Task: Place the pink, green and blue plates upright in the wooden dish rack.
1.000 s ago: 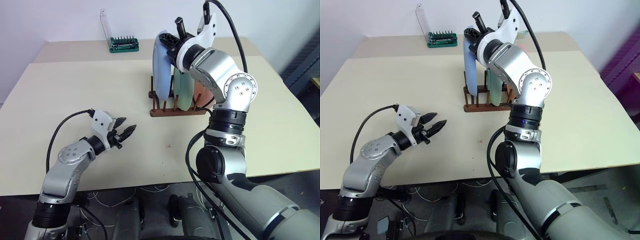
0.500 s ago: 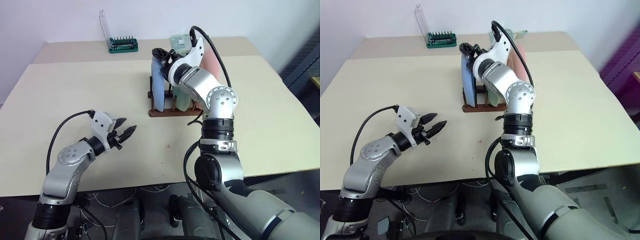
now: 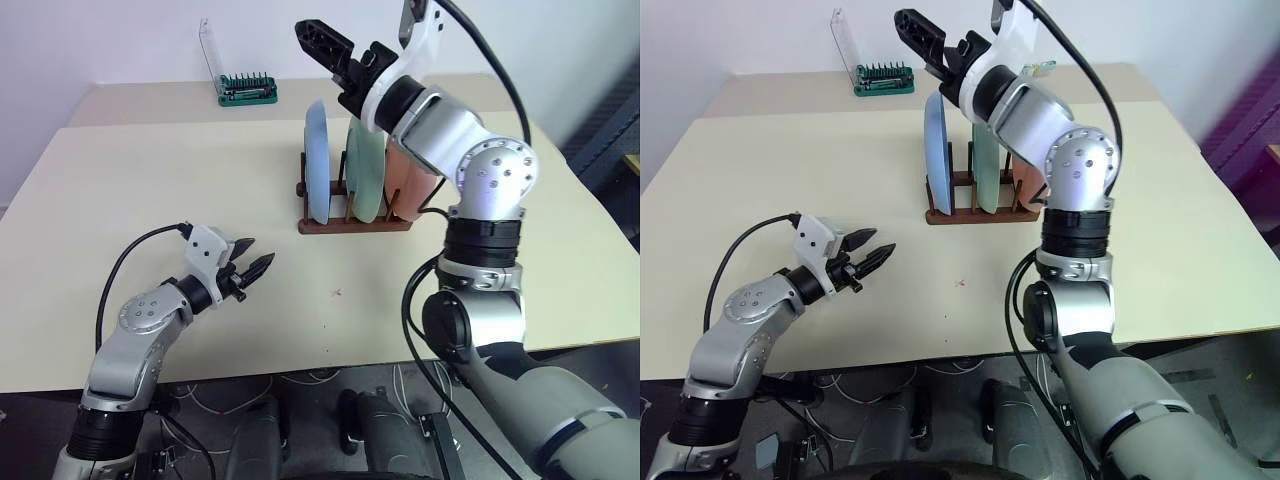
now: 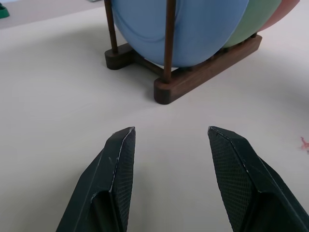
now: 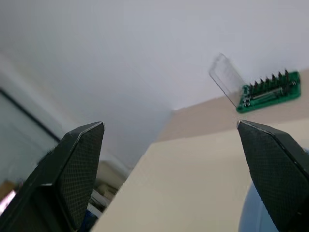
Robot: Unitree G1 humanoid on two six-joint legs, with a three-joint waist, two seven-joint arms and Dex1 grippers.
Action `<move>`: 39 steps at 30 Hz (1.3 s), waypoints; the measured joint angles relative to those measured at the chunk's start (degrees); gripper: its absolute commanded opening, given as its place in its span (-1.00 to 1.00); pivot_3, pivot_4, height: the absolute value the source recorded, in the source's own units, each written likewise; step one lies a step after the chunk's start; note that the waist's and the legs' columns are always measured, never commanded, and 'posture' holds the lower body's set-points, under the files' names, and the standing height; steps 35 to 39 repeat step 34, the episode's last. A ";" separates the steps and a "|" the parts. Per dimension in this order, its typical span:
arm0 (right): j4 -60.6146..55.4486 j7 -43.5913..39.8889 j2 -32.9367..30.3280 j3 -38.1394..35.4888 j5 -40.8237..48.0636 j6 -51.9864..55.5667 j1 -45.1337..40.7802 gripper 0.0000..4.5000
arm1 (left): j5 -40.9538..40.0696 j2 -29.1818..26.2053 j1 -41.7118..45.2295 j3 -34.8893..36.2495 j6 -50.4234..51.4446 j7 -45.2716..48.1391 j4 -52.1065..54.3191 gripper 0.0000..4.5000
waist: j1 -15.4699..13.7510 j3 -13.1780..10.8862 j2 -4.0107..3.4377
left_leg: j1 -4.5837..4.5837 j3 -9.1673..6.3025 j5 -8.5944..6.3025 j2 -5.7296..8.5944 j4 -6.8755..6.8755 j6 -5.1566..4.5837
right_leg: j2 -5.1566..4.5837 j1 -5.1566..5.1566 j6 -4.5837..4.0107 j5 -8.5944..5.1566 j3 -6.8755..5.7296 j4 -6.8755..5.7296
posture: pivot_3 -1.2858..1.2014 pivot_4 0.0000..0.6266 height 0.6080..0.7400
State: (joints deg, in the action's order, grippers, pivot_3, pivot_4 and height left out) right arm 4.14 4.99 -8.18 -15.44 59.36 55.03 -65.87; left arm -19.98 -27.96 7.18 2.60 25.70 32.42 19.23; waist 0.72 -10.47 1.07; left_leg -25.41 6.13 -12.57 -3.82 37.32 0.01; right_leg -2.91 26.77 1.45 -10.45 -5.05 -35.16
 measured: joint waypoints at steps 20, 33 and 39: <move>-6.48 -51.02 -43.60 7.43 -34.30 -32.34 49.36 0.99 | 5.36 -2.08 3.36 -0.42 -4.94 0.92 -8.52 0.08 | -0.84 -0.07 -0.12 | 0.15 0.00 -0.10 0.20 0.01 -0.12 | -0.22 0.00 0.20 -0.20 -0.09 0.18 | 0.03 -0.52 0.84; 1.10 -52.76 -37.79 7.39 -37.91 -38.69 48.81 0.99 | 6.30 -3.82 -0.42 2.76 -5.19 0.32 -8.64 0.08 | -1.51 -0.08 -0.13 | 0.11 0.06 -0.10 0.23 0.07 -0.11 | -0.32 -0.01 0.19 -0.18 -0.09 0.16 | 0.03 -0.52 0.84; 1.09 -52.77 -37.77 7.39 -38.01 -38.66 49.06 0.99 | 6.29 -3.78 -0.42 2.76 -5.05 0.15 -8.33 0.08 | -1.52 -0.08 -0.13 | 0.11 0.06 -0.10 0.23 0.07 -0.12 | -0.32 -0.01 0.19 -0.18 -0.10 0.15 | 0.03 -0.52 0.84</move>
